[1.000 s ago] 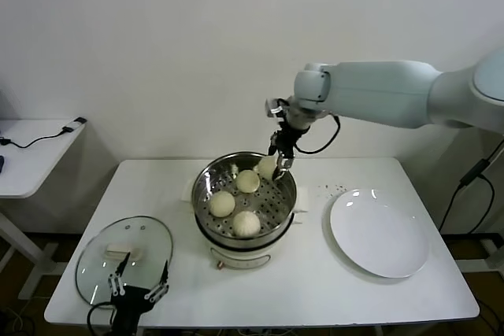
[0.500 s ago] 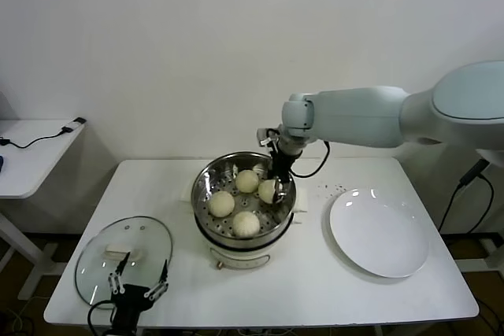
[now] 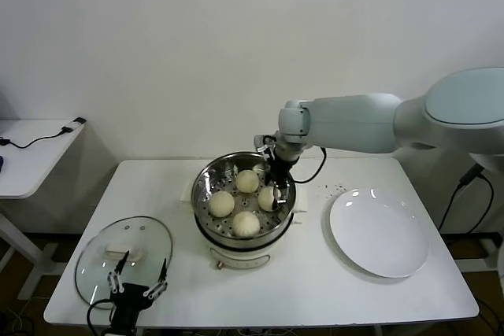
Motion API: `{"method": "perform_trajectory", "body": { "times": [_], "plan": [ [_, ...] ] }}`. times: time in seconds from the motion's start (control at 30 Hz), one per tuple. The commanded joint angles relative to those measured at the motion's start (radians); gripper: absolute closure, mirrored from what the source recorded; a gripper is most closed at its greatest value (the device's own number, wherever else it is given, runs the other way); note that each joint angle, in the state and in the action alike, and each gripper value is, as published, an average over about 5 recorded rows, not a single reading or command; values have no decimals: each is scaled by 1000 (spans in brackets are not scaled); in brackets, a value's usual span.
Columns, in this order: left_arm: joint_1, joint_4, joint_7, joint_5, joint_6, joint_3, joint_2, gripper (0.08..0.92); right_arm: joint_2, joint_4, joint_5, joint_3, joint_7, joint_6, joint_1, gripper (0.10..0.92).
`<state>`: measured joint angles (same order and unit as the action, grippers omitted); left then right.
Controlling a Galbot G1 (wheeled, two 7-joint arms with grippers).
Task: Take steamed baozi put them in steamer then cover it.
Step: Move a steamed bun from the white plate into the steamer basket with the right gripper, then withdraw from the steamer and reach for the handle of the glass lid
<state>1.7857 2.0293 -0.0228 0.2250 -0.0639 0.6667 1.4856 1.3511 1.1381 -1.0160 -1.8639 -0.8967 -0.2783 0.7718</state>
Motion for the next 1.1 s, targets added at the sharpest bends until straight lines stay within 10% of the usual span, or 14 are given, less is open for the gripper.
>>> {"method": "perform_trajectory", "body": {
  "times": [0.03, 0.5, 0.8, 1.1],
  "plan": [
    [2, 4, 1, 3, 1, 0, 0, 177, -64, 15, -6, 42, -32, 19, 56, 203],
    [-6, 29, 2, 25, 10, 23, 14, 177, -593, 275, -90, 236, 423, 416, 29, 203],
    [17, 81, 1, 73, 11, 40, 19, 177, -854, 418, 27, 919, 687, 471, -626, 203],
    [26, 113, 2, 169, 6, 51, 35, 177, -805, 503, 104, 1682, 796, 469, -1335, 203]
  ]
}}
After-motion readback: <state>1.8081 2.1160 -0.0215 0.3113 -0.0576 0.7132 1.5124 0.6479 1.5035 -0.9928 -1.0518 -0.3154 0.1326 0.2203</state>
